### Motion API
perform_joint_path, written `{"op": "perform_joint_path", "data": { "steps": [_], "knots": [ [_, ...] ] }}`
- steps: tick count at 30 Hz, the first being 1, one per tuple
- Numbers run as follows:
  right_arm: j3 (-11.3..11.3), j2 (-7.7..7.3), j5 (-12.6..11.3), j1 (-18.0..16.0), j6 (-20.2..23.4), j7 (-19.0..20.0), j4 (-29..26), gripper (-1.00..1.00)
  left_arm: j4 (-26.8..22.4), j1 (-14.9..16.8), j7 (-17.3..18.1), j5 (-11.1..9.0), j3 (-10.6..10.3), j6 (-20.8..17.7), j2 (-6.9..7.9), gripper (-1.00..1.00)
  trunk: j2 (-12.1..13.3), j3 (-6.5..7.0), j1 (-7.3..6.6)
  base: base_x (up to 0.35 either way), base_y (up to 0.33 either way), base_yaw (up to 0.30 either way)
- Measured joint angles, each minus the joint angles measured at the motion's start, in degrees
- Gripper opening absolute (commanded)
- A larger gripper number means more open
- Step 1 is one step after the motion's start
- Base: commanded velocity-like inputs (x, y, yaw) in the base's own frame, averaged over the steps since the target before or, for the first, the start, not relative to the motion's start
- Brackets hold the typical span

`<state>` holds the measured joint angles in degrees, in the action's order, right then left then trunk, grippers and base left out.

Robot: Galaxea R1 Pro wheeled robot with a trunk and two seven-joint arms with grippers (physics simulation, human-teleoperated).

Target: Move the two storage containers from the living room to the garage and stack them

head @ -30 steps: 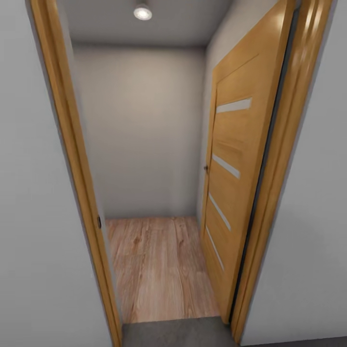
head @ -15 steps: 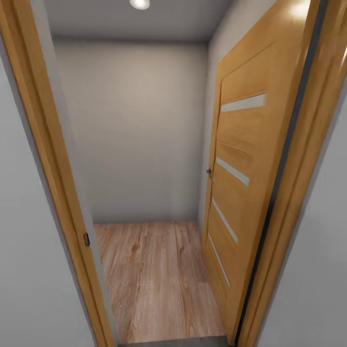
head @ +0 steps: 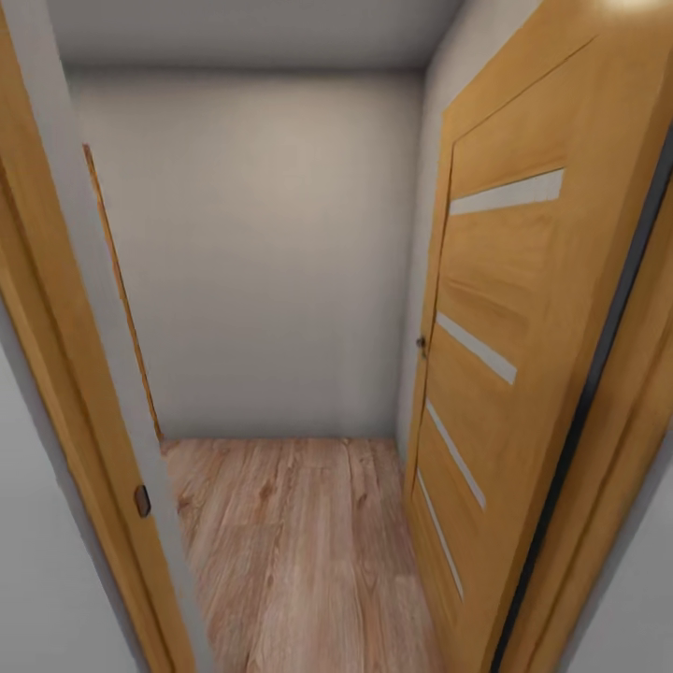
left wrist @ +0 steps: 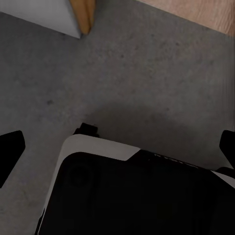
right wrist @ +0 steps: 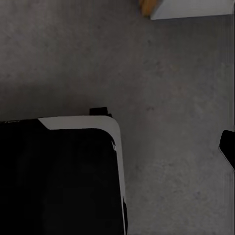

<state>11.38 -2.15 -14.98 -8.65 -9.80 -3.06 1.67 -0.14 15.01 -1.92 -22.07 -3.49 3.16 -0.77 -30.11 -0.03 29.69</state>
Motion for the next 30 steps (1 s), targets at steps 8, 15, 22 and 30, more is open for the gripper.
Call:
{"op": "perform_joint_path", "data": {
  "steps": [8, 15, 22, 30],
  "knots": [
    [0.0, -0.06, 0.0, 0.0, 0.0, 0.0, 0.0, 1.0, 0.0, 0.0, 0.0, 0.0, 0.0, 0.1, 0.07, 1.0, 0.0, 0.0, 0.0, 0.27, -0.175, 0.001],
    [0.0, -0.04, 0.0, 0.0, 0.0, -0.1, 0.0, 1.0, 0.0, 0.0, 0.0, -0.1, 0.1, 0.2, 0.09, 1.0, 0.0, 0.0, 0.0, 0.267, -0.172, 0.086],
    [0.0, -0.07, 0.0, 0.0, 0.0, 0.0, 0.0, 1.0, 0.0, 0.0, 0.0, -0.1, 0.1, 0.6, 0.09, 1.0, 0.0, 0.0, 0.02, 0.131, -0.042, 0.033],
    [0.2, -0.07, 0.2, 0.0, 0.0, 0.0, 0.0, 1.0, 0.0, 0.0, 0.0, -0.1, 0.0, 0.7, 0.09, 1.0, 0.0, 0.0, 0.03, 0.008, -0.002, 0.002]
  ]
}}
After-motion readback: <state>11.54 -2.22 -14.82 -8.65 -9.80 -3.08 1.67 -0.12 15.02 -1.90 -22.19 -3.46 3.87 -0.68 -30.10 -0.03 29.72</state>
